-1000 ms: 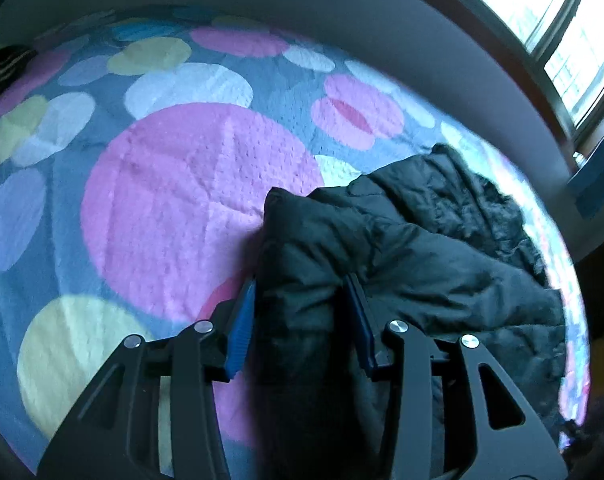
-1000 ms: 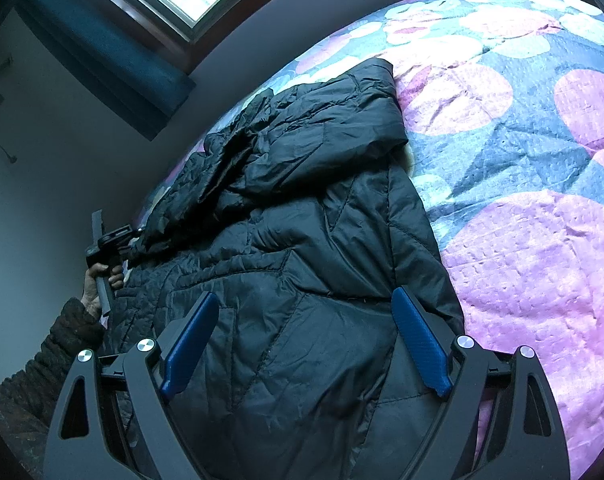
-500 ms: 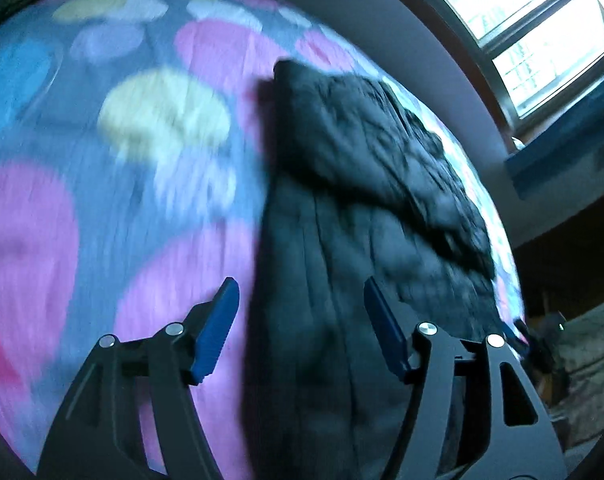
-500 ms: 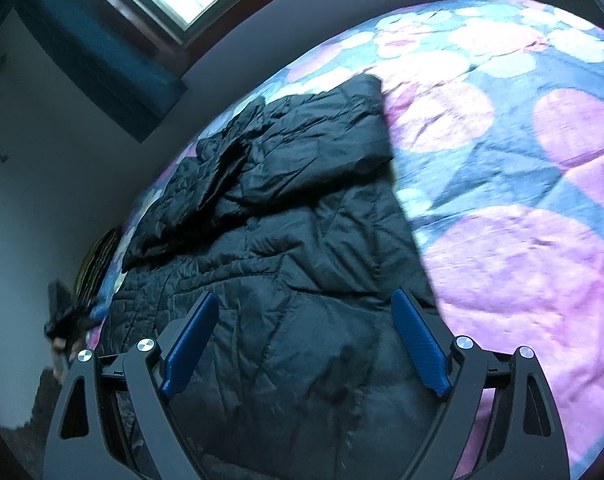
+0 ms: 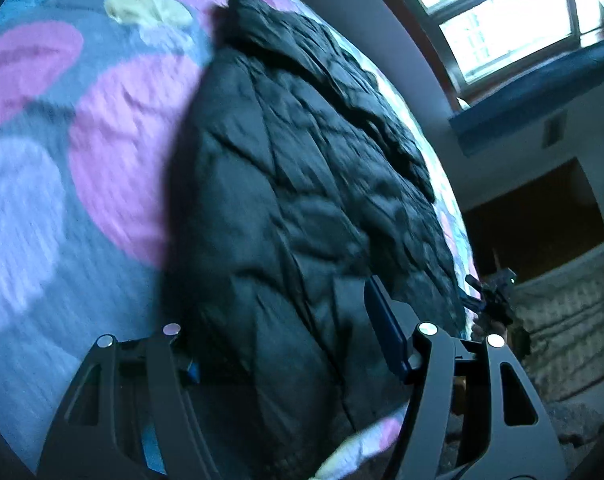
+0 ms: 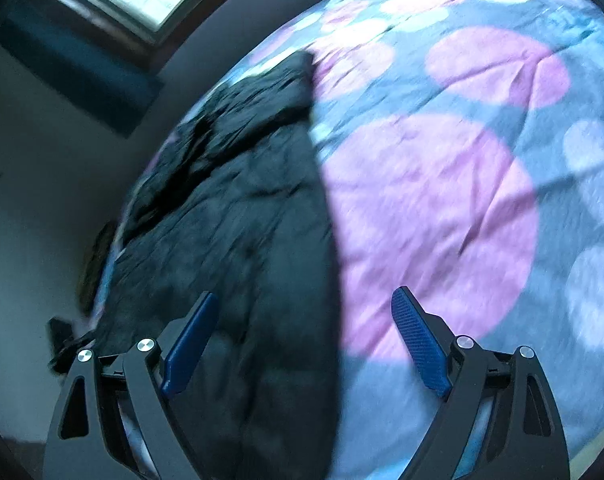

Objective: Fold large clothes

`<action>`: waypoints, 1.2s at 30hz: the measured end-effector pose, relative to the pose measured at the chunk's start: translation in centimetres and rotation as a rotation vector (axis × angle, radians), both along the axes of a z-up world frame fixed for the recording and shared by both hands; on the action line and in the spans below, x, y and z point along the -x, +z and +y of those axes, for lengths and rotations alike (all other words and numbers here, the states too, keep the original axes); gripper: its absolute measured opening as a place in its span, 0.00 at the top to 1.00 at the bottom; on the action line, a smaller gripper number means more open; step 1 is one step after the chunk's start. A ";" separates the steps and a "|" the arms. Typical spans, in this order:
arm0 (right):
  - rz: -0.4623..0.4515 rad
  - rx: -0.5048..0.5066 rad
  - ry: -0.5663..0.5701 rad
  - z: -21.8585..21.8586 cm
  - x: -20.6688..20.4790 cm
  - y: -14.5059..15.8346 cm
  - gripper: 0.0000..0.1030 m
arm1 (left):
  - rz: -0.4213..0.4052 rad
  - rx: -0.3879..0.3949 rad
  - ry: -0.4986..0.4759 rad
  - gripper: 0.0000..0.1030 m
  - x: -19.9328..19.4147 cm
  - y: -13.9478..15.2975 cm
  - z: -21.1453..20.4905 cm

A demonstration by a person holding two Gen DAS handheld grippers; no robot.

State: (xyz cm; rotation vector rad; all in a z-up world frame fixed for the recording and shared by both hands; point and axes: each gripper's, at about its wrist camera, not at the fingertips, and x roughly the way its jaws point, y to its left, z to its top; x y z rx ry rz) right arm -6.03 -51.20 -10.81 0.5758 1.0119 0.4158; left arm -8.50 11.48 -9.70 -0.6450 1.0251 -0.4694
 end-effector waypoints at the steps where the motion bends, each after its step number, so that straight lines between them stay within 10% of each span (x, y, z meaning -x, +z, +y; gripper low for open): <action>1: 0.010 -0.024 0.034 0.3 0.4 -0.1 0.15 | -0.008 0.001 -0.010 0.38 0.3 0.0 -0.3; 7: 0.031 -0.048 0.136 2.5 2.0 -0.3 0.19 | -0.013 0.040 -0.035 0.40 1.7 -0.3 -1.6; 15: 0.041 0.051 0.150 3.9 2.2 -0.6 0.74 | 0.010 0.072 0.039 0.80 2.1 -1.3 -1.5; 36: -0.152 -0.308 0.173 1.1 0.7 6.7 0.87 | -0.168 0.268 0.131 0.86 1.0 7.6 -0.2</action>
